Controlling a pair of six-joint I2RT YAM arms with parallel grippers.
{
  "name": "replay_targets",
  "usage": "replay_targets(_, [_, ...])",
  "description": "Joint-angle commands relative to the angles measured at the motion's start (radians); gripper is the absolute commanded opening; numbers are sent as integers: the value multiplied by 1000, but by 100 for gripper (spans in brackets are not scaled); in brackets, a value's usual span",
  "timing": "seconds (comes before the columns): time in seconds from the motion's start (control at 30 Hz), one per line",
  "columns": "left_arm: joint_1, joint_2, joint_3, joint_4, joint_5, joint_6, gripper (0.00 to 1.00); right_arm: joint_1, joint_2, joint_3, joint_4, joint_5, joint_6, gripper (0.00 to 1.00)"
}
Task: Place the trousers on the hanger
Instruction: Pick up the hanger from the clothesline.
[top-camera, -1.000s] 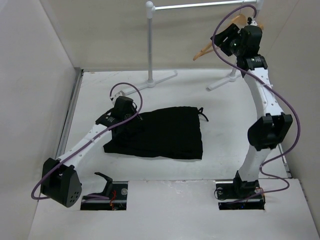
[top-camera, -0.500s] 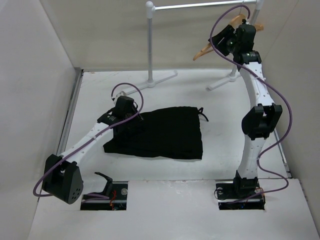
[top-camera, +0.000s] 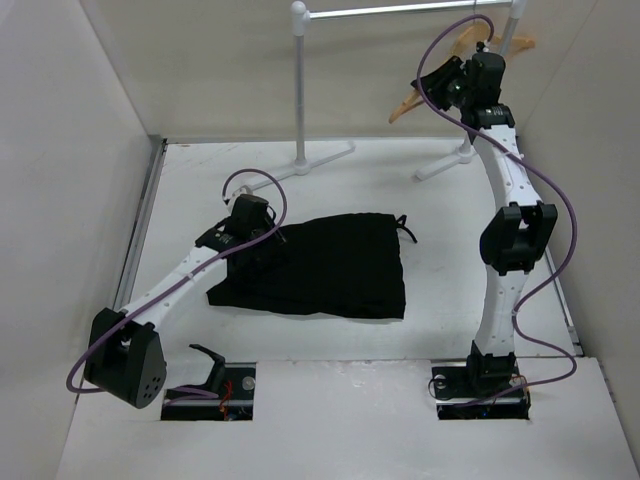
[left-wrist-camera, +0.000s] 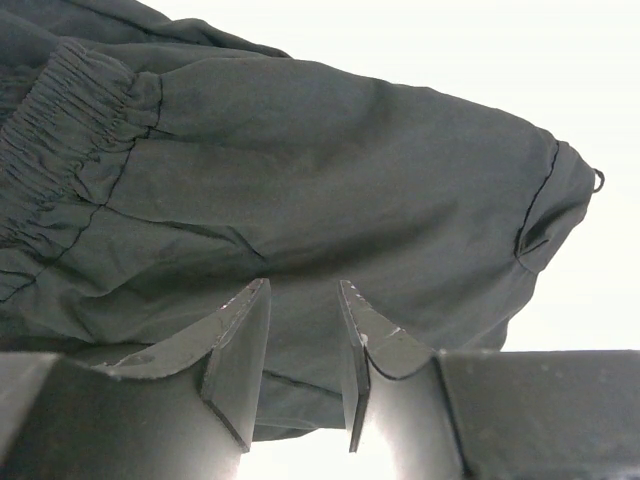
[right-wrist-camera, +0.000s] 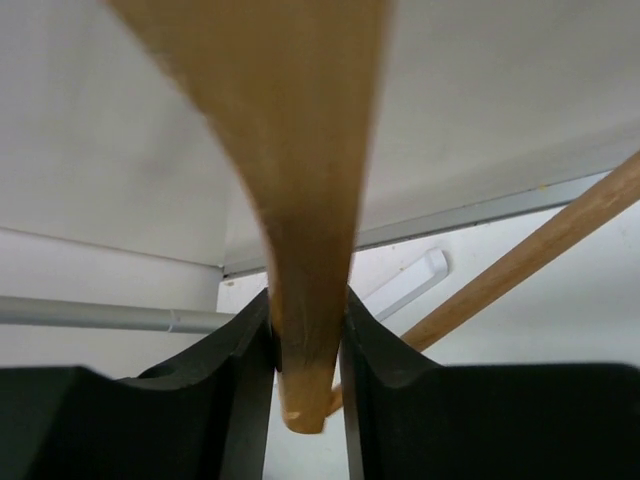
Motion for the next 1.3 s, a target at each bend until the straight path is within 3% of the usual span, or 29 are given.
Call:
replay_targets(0.0, [0,-21,-1,23,-3,-9,30,11,-41,34,120,-60,7,31])
replay_targets(0.37, [27,-21,65,20,0,3,36,23,-179,-36,141,-160,12,24])
replay_targets(0.77, [24,-28,158,6,2,26,45,80,-397,-506,350,-212,58,23])
replay_targets(1.27, [-75,114,554,-23,45,136,59,105,-596,-814,454,-324,-19,21])
